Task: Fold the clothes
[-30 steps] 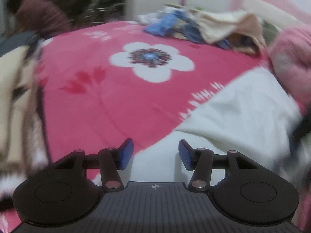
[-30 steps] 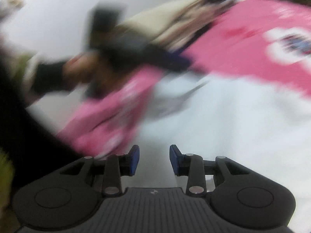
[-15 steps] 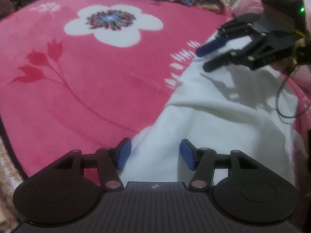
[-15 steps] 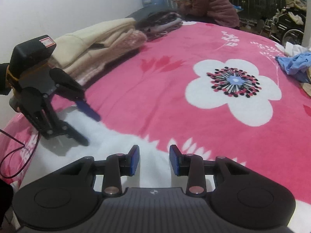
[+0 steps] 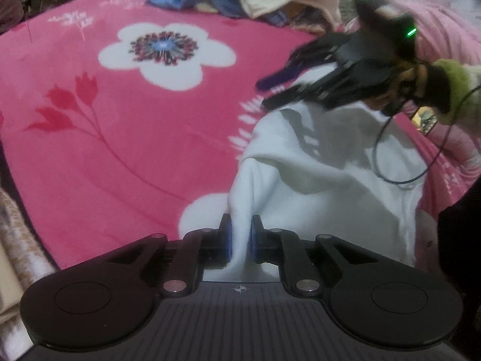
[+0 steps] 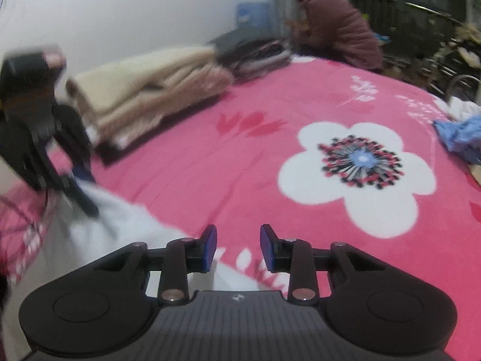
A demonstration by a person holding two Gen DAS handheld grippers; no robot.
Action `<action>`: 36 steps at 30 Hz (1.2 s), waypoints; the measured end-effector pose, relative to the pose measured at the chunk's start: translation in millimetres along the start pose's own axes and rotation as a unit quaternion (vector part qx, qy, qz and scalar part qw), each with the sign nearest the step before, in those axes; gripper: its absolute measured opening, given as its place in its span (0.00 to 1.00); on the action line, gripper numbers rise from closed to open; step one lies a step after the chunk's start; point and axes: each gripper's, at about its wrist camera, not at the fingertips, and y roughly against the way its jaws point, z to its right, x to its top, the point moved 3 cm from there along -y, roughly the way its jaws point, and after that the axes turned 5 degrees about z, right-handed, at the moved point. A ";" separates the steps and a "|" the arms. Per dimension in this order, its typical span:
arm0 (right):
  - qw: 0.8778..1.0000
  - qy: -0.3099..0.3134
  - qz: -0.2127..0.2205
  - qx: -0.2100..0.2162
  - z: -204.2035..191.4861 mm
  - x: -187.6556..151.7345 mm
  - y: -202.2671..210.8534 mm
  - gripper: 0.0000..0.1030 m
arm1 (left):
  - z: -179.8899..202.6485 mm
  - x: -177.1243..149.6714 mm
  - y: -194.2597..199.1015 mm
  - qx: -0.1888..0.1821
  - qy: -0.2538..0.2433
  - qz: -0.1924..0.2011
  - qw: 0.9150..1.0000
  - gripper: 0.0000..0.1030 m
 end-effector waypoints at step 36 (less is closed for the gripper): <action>0.987 -0.037 -0.048 0.149 34.0 14.8 -29.2 0.10 | 13.6 -13.4 9.5 0.043 -0.049 0.008 0.998 0.10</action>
